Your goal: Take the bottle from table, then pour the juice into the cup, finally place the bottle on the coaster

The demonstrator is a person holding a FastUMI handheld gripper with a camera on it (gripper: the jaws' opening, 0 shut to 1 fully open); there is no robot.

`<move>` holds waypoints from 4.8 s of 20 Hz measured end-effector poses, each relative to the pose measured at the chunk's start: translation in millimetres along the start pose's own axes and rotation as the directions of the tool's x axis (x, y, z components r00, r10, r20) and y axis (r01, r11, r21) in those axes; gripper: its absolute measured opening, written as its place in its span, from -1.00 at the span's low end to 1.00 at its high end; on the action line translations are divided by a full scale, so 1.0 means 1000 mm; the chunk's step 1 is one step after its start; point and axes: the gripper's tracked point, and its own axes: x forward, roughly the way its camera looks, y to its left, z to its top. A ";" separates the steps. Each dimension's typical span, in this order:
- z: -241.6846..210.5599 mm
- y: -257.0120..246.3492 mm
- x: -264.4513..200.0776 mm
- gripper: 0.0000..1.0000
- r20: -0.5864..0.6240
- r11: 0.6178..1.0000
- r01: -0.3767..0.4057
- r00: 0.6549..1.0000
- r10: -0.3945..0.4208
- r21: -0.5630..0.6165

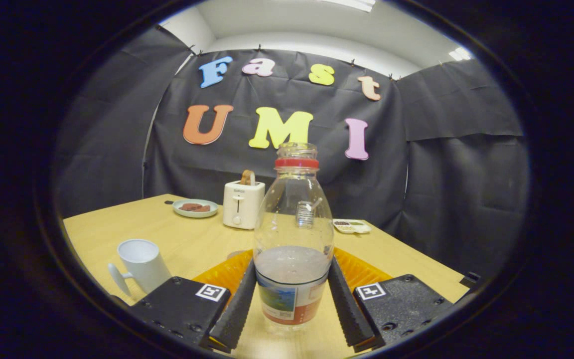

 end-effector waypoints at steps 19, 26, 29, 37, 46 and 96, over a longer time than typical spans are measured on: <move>0.052 -0.003 -0.018 0.60 0.161 0.779 0.219 0.975 -0.153 -0.587; 0.035 0.003 -0.006 0.61 0.093 0.695 0.182 0.982 -0.165 -0.696; 0.036 0.007 -0.002 0.60 0.087 0.641 0.173 0.983 -0.164 -0.747; 0.037 0.026 0.006 0.61 0.086 0.433 0.132 0.989 -0.123 -0.892; 0.037 0.048 0.005 0.60 0.087 0.271 0.113 0.990 -0.106 -0.956; 0.072 0.085 -0.011 0.60 0.246 -0.072 0.242 0.968 -0.049 -0.968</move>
